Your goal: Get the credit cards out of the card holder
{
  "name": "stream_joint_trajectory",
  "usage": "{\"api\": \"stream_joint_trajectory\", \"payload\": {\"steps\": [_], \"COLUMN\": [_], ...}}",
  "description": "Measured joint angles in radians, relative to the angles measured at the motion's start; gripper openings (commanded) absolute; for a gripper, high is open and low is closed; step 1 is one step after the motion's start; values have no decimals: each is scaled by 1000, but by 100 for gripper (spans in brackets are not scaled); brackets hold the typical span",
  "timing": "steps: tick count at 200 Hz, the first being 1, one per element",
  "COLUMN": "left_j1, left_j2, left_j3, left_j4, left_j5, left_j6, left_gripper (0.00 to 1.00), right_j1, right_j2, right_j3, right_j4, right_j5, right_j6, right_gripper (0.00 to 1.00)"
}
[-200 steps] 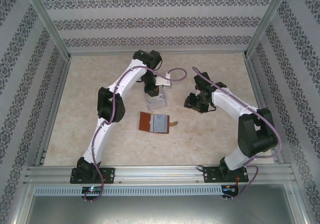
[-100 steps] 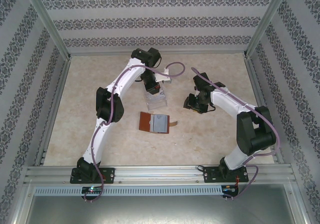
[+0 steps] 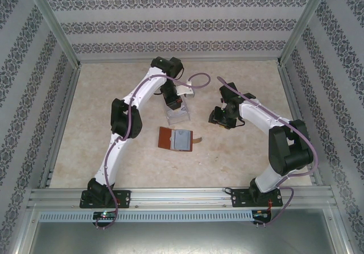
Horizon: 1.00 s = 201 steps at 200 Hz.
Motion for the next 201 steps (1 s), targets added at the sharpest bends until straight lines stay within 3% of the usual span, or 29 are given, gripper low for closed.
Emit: {"api": "stream_joint_trajectory", "payload": {"steps": [17,34,63,114,166,201], "left_j1": [0,0,0,8,47,67], "left_j2": [15,21,21,-1,-210,-443], "left_j3": [0,0,0,-35,-330,-622], "left_j4": [-5,-8,0,81,278,503], "left_j5": [0,-1,-41,-98,-102,-52], "left_j6": [2,8,-4,-40,-134,-312], "left_gripper": [5,18,28,29,28,28], "right_j1": [0,0,0,0,48,122], "right_j2": [1,1,1,5,45,76], "right_j3": [0,1,1,11,60,103], "right_j4": [0,0,0,0,-1,0], "right_j5": [0,0,0,0,-10,-27], "right_j6": [0,0,0,0,-23,-30], "right_gripper": [46,46,45,46,45,44]}}
